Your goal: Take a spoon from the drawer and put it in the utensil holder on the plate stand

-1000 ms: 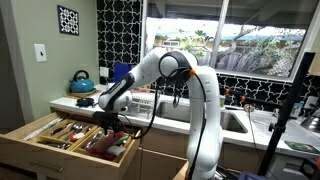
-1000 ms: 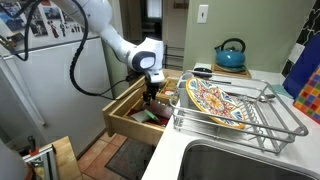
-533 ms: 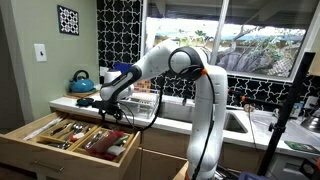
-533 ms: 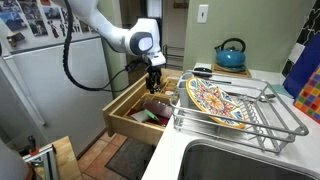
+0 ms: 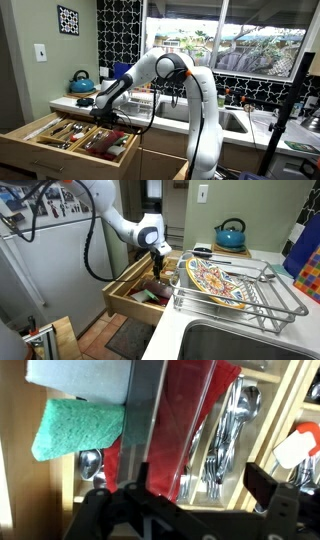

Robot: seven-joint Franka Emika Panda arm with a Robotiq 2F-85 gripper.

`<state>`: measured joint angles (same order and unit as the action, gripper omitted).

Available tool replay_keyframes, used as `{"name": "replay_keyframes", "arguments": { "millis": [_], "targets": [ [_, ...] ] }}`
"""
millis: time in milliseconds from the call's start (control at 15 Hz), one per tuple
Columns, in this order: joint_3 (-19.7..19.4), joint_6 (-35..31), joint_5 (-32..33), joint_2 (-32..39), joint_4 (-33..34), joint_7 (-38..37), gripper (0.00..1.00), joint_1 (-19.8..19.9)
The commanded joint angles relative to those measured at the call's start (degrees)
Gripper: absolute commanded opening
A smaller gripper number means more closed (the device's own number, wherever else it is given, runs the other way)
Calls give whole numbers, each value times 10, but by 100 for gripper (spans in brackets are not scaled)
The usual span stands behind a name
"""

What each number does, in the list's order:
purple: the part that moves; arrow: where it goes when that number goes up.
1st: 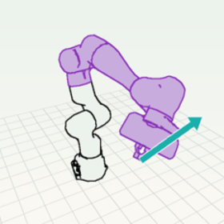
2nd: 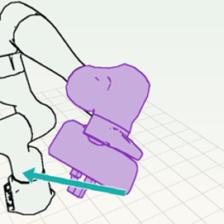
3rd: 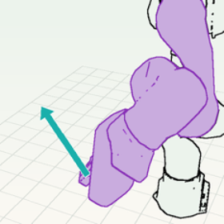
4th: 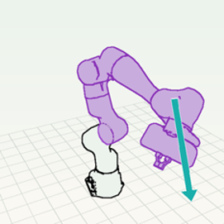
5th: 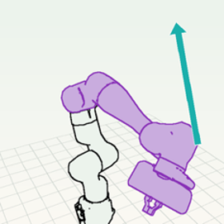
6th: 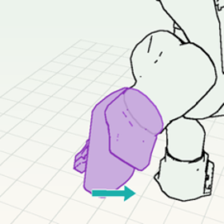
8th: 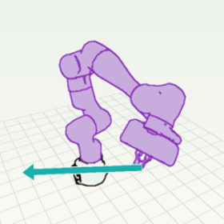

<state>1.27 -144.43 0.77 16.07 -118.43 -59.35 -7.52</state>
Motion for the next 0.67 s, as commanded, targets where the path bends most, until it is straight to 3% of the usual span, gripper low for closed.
{"name": "replay_keyframes", "arguments": {
  "millis": [0,67,600],
  "targets": [
    [9,-39,-51,70,56,60,100,10],
    [-8,-21,-30,34,24,34,99,-7],
    [0,-35,-60,78,66,64,100,-2]
  ]
}}
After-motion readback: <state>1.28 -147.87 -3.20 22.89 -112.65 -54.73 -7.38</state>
